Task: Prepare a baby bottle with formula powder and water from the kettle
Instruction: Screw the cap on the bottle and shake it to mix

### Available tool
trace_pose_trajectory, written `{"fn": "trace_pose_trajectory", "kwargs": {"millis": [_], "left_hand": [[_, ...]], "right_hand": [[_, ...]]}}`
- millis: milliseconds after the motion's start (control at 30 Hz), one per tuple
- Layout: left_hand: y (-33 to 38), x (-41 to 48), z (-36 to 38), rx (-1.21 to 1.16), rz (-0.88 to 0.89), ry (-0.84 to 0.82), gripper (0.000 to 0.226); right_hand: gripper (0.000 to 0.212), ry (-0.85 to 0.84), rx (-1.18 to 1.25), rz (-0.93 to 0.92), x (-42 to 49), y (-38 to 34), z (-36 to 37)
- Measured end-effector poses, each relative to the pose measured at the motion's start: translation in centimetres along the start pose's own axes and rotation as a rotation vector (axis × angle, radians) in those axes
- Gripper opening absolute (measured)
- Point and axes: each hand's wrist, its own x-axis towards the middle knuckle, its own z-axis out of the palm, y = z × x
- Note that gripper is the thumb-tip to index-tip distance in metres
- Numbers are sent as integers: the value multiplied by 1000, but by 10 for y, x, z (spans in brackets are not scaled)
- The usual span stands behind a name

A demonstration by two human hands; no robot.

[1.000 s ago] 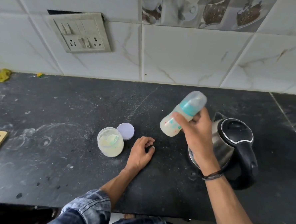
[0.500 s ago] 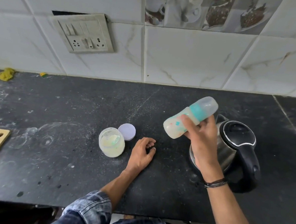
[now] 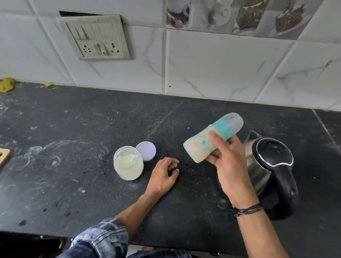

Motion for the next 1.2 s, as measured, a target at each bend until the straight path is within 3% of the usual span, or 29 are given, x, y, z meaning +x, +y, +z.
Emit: {"fn": "trace_pose_trajectory", "kwargs": {"millis": [200,333,400,600,667,767,867,933,1033,1133,1200], "left_hand": [[-1,0,-1,9,3,-10,24],[1,1,-2,13,0,-2,24],[0,0,-1,13,4,-11,24],[-1,0,-2,18,7,-8,24],[-2,-1,-2,27,8,-8,24],[1,-2,-1,30,15,-3,25],[6,0,-2,29,29,-3,29],[6,2,-5,32,22,17,27],[1,-3,-3,27,12,3,25],[1,-2,-2,-8,26,-8,23],[2,2,-4,0,24,10,23]], "right_hand": [[39,-15,7,40,-2,0,6],[39,-10,-152,-57,-5,-4,11],[35,-3,-71,-65,-9,-7,11],[52,-76,181,-196,-12,-20,9],[55,-76,113,-121,-9,-13,9],[56,-10,-198,-142,-12,5,6],[44,17,-22,-292,-20,3,6],[43,-5,-76,-341,-14,4,10],[54,14,-238,-266,-14,10,19],[50,113,-135,-433,-20,7,17],[49,83,-177,-453,-15,4,17]]}}
